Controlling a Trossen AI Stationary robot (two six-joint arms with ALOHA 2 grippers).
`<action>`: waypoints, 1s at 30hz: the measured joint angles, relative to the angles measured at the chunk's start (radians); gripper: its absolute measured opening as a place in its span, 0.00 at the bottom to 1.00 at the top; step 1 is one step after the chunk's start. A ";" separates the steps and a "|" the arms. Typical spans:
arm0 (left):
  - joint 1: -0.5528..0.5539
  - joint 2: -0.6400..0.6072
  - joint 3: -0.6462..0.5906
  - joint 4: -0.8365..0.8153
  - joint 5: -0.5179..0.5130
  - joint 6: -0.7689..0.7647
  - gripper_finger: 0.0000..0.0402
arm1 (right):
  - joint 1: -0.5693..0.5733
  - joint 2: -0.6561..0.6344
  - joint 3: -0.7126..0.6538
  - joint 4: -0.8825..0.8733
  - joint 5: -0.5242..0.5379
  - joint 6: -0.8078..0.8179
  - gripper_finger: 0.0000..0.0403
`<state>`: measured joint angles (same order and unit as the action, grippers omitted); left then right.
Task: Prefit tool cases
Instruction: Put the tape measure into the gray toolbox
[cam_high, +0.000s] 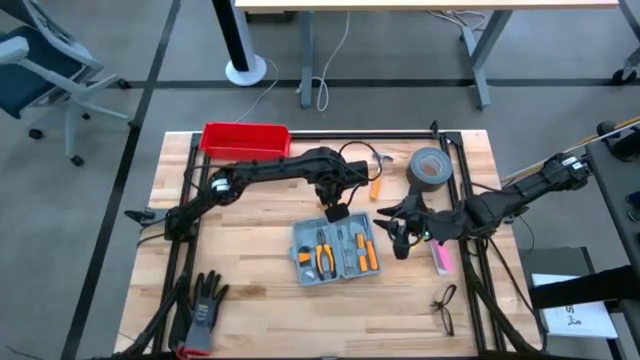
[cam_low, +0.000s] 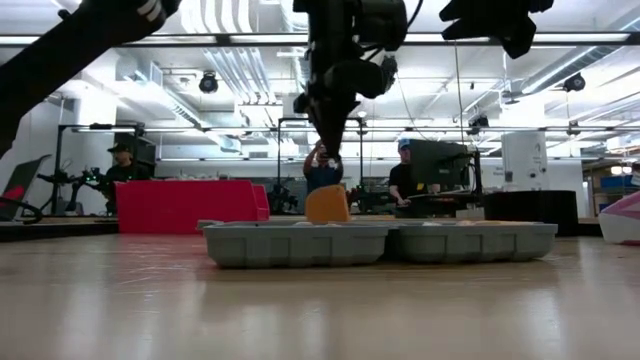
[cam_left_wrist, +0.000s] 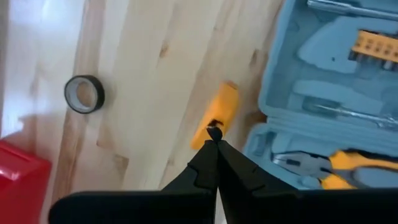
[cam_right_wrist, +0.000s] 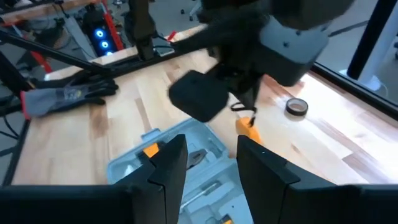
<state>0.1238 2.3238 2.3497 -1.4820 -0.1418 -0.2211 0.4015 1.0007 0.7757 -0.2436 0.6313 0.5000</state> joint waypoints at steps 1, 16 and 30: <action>-0.005 -0.002 0.000 0.000 0.001 0.000 0.00 | 0.000 0.004 0.000 -0.004 0.000 0.003 0.30; -0.059 -0.090 0.004 -0.048 -0.007 -0.018 0.00 | 0.000 0.031 -0.002 -0.006 0.027 0.024 0.28; -0.125 -0.090 -0.086 -0.046 -0.008 0.002 0.00 | 0.000 0.031 -0.002 0.002 0.025 0.051 0.28</action>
<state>-0.0014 2.2333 2.2637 -1.5281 -0.1493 -0.2188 0.4015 1.0313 0.7734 -0.2417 0.6567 0.5506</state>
